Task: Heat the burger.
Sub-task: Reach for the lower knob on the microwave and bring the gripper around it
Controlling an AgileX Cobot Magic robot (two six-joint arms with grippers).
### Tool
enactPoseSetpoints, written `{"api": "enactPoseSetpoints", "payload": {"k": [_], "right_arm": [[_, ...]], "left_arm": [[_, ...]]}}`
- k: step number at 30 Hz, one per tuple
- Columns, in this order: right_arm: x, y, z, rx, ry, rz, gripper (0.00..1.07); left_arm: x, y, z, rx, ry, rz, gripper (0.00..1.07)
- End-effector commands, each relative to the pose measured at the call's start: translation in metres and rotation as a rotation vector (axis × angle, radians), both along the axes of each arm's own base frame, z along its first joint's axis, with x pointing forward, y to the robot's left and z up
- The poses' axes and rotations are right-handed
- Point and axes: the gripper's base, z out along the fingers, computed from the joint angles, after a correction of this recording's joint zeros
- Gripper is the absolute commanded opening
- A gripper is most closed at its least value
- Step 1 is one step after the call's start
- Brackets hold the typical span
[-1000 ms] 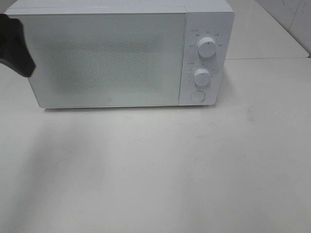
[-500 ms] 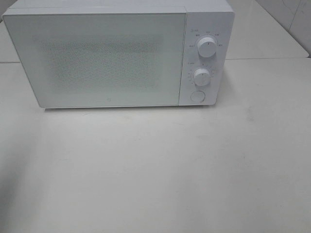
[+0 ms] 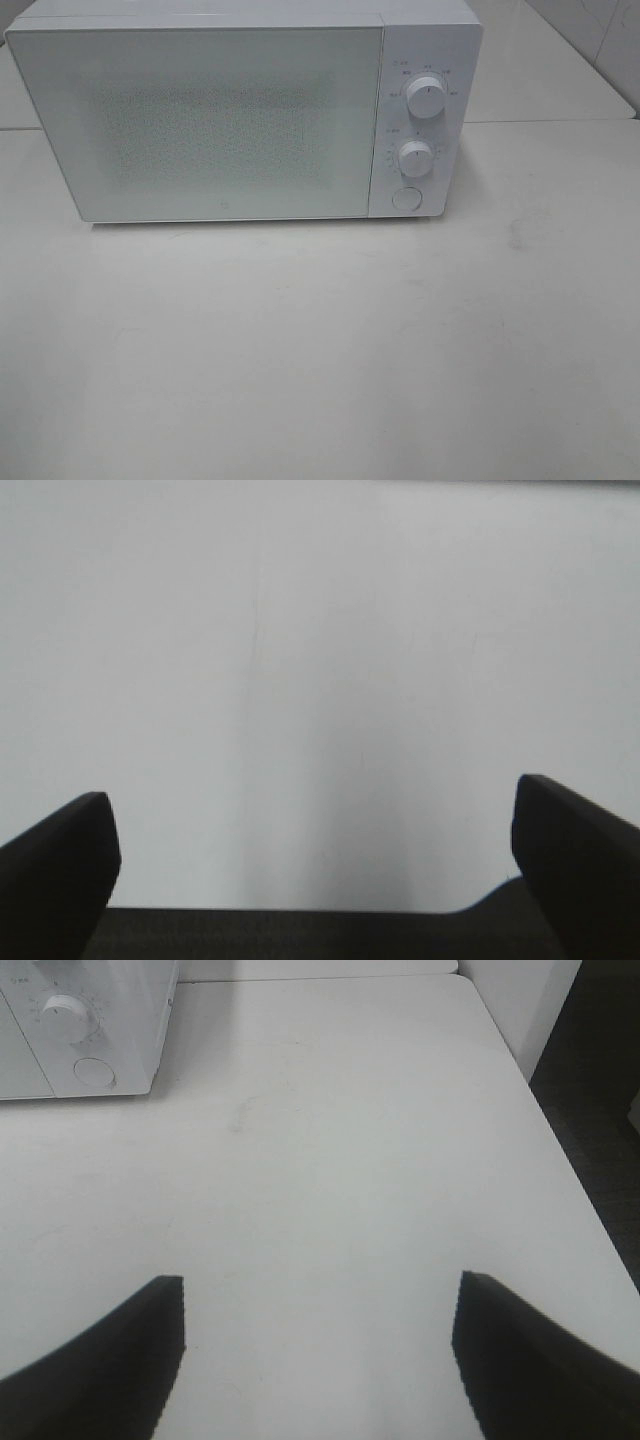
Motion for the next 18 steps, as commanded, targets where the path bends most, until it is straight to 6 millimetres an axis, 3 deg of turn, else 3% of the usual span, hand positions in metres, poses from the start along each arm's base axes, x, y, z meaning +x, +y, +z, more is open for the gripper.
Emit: {"api": "enactPoseSetpoints", "payload": {"k": [1, 3, 11, 18], "right_arm": [[-0.004, 0.000, -0.001, -0.011, -0.031, 0.001, 0.75], [-0.004, 0.000, -0.001, -0.011, -0.031, 0.001, 0.75], [-0.004, 0.000, -0.001, -0.011, -0.031, 0.001, 0.75], [-0.004, 0.000, -0.001, -0.011, -0.028, 0.001, 0.75]], "left_arm": [[-0.012, 0.002, -0.002, 0.021, -0.091, 0.012, 1.00], [-0.027, 0.002, -0.001, 0.023, -0.198, 0.013, 1.00], [-0.054, 0.001, -0.001, 0.024, -0.371, 0.015, 1.00], [-0.053, 0.001, -0.001, 0.018, -0.362, 0.014, 1.00]]}}
